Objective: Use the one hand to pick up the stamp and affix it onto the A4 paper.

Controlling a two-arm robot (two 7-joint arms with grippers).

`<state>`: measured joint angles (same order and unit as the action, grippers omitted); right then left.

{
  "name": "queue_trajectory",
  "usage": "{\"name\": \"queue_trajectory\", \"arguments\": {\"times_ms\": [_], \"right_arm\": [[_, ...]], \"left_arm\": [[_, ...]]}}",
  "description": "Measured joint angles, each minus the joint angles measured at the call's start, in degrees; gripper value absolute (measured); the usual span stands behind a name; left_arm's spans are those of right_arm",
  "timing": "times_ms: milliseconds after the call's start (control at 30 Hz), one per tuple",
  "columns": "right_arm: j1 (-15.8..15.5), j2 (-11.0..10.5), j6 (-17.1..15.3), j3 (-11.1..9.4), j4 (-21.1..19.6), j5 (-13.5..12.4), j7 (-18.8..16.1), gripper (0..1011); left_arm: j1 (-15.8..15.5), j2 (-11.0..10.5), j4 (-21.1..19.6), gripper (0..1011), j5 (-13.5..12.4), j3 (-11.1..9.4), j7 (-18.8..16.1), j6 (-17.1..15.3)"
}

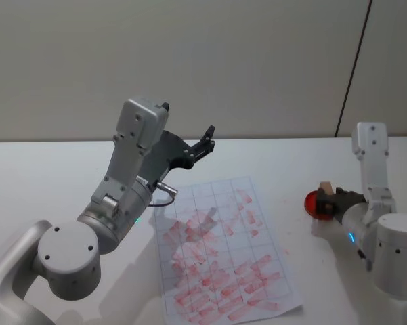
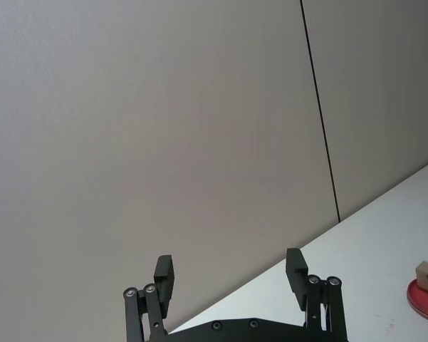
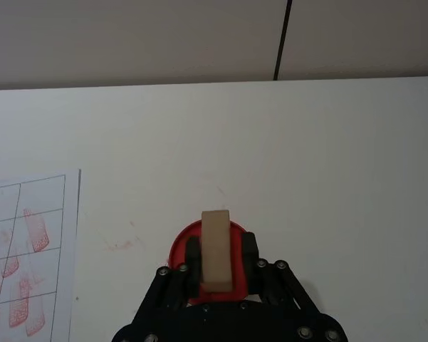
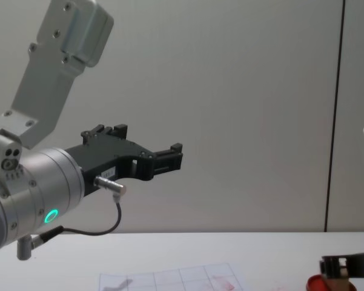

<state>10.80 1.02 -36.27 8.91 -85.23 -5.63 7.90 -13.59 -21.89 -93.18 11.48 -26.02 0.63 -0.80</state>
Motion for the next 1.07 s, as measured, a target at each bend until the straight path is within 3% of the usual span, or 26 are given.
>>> {"name": "queue_trajectory", "arguments": {"times_ms": [300,367,700,1067], "right_arm": [[1.1,0.5,0.7,-0.1,1.4,0.3,-0.8,575],[1.2,0.5,1.5,-0.1,1.4,0.5,-1.2,678],[0.0,0.0,5.7,-0.1,-1.0,1.7,-2.7,962],[-2.8,-1.7,12.8,-0.6,-5.1,3.3,-5.2,1001]], "left_arm": [[0.0,0.0,0.0,1001,0.0,0.0,0.0,0.0],[0.0,0.0,0.0,1001,0.0,0.0,0.0,0.0],[0.0,0.0,0.0,1001,0.0,0.0,0.0,0.0],[0.0,0.0,0.0,1001,0.0,0.0,0.0,0.0]]}}
